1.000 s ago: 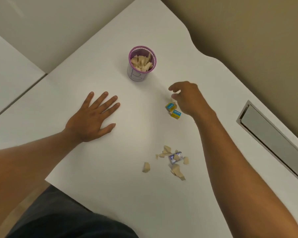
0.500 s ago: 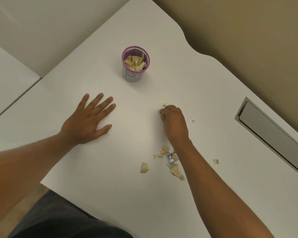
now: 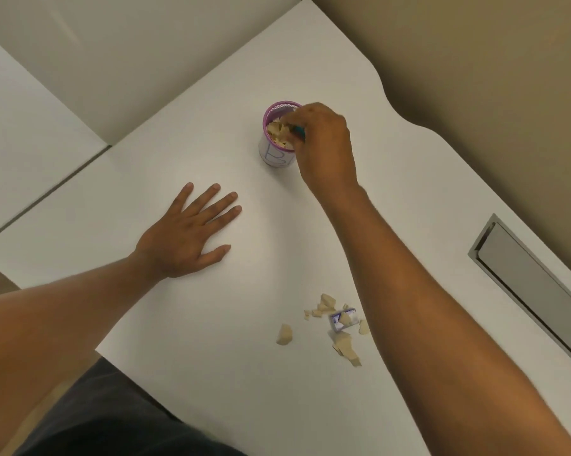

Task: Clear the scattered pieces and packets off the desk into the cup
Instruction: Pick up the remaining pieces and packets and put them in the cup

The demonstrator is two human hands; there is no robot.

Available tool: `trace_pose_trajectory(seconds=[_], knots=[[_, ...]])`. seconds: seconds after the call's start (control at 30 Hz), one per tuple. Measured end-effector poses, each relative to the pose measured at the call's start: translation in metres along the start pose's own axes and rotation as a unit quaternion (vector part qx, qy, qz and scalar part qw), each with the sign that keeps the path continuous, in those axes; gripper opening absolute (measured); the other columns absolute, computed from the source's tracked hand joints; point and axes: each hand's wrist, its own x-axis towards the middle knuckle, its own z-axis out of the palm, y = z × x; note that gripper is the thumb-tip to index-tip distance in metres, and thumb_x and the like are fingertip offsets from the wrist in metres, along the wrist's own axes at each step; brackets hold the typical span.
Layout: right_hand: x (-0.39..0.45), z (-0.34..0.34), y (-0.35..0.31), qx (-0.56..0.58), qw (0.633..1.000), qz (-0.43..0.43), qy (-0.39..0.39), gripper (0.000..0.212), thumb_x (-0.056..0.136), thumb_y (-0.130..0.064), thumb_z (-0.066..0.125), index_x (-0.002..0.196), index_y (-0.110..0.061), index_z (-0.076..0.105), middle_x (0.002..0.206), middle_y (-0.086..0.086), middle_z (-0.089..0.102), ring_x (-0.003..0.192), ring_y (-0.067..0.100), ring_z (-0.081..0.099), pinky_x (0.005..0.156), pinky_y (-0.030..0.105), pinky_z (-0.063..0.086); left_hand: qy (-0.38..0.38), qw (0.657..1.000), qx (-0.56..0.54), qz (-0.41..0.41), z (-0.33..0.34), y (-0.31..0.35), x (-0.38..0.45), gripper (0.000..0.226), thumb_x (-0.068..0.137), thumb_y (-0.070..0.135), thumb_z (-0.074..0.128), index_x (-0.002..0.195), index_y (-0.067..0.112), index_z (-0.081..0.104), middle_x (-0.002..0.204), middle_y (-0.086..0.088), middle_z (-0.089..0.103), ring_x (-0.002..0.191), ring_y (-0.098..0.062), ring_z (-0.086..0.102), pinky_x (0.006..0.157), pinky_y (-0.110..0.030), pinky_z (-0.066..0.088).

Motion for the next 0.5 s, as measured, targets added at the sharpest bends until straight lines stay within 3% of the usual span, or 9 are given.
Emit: trace_pose_trajectory(seconds=[0.1,0.17,0.27,0.43,0.5], knots=[[0.028,0.006,-0.003,-0.109,0.986,0.003,-0.125,0.023,0.089,-0.013,0.061,0.105,-0.013,0.077,0.108,0.013,0.073,0.099,0.032,0.069,0.088,0.043,0.059,0.005,1.000,0.000,0.000,0.001,0.000,0.000,0.077,0.108,0.065,0.029,0.174,0.029,0.014,0.184,0.004,0.013,0.171,-0.026,0.010,0.137,-0.060,0.010],[0.039,0.010,-0.003,-0.152,0.971,0.014,-0.183,0.029,0.089,-0.009,0.059,0.113,-0.015,0.076,0.112,0.012,0.072,0.101,0.033,0.070,0.085,0.032,0.057,0.008,1.000,-0.001,0.000,0.001,0.000,0.000,0.076,0.108,0.065,0.029,0.174,0.029,0.016,0.184,0.004,0.014,0.171,-0.027,0.011,0.137,-0.061,0.011],[0.050,0.017,-0.007,-0.207,0.953,0.009,-0.219,0.034,0.086,0.003,0.055,0.115,-0.008,0.070,0.113,0.016,0.068,0.101,0.037,0.068,0.074,0.029,0.046,0.005,1.000,-0.001,-0.001,0.001,0.001,0.000,0.076,0.108,0.065,0.028,0.174,0.028,0.016,0.184,0.003,0.015,0.171,-0.028,0.013,0.137,-0.062,0.012],[0.055,0.024,-0.012,-0.227,0.936,0.046,-0.264,0.031,0.091,0.002,0.058,0.122,-0.002,0.063,0.127,0.017,0.061,0.118,0.035,0.063,0.091,0.034,0.050,0.003,1.000,-0.006,-0.001,0.000,0.000,0.000,0.076,0.108,0.065,0.028,0.174,0.029,0.014,0.184,0.003,0.013,0.171,-0.028,0.011,0.136,-0.062,0.013],[0.056,0.022,-0.013,-0.219,0.941,0.038,-0.257,0.032,0.090,0.004,0.058,0.122,-0.002,0.063,0.129,0.018,0.062,0.114,0.037,0.065,0.085,0.034,0.049,0.004,1.000,-0.006,0.000,-0.001,0.000,0.000,0.076,0.109,0.065,0.028,0.174,0.029,0.014,0.184,0.004,0.012,0.171,-0.027,0.010,0.137,-0.061,0.011]])
